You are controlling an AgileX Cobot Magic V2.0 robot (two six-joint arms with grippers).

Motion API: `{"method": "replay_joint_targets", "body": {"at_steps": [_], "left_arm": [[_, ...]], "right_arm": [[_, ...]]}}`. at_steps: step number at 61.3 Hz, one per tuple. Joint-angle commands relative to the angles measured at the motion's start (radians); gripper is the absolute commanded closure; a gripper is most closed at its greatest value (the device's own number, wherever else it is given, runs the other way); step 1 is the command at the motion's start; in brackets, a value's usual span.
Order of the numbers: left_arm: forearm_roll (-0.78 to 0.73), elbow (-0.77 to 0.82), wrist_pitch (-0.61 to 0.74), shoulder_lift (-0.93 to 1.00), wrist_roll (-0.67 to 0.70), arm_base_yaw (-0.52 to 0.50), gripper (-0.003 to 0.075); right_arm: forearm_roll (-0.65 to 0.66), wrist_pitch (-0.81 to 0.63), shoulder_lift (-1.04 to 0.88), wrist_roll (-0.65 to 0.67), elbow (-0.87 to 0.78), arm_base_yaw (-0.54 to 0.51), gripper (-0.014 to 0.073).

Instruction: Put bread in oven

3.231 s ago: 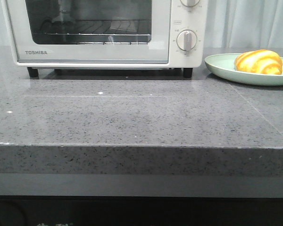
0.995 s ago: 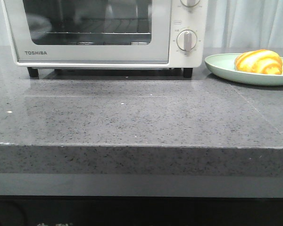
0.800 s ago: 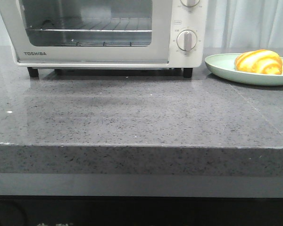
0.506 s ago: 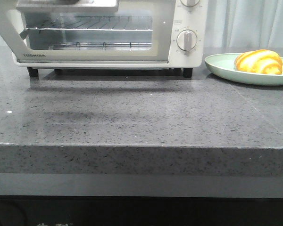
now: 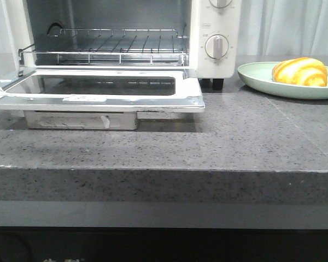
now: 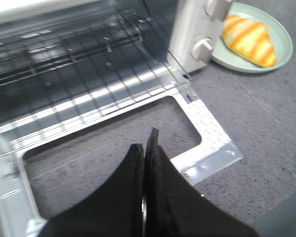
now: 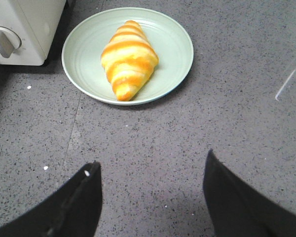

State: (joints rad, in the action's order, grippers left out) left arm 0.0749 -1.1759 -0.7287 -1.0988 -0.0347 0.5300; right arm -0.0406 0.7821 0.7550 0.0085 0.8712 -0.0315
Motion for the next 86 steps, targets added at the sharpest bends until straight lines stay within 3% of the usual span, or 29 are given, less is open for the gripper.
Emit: {"method": "replay_joint_targets", "body": {"at_steps": [1,8,33,86], "left_arm": [[-0.11,0.001,0.05,0.065,0.112,0.004,0.0741],[-0.221,0.053,0.035,0.126,0.195,0.004,0.0741],[-0.221,0.074,-0.039,0.189,0.195,0.004,0.0741],[-0.237,0.088,-0.044,0.182,0.193,0.004,0.0741]], "right_arm": [[0.001,-0.061,0.0,-0.008,0.037,-0.004,0.0077],[-0.007,-0.045,0.021,-0.008,0.057,-0.004,0.0029],[-0.154,0.163,0.355,-0.016,0.288,-0.004,0.0033],[-0.151,0.225,0.963,-0.024,0.7,0.0,0.0034]]}}
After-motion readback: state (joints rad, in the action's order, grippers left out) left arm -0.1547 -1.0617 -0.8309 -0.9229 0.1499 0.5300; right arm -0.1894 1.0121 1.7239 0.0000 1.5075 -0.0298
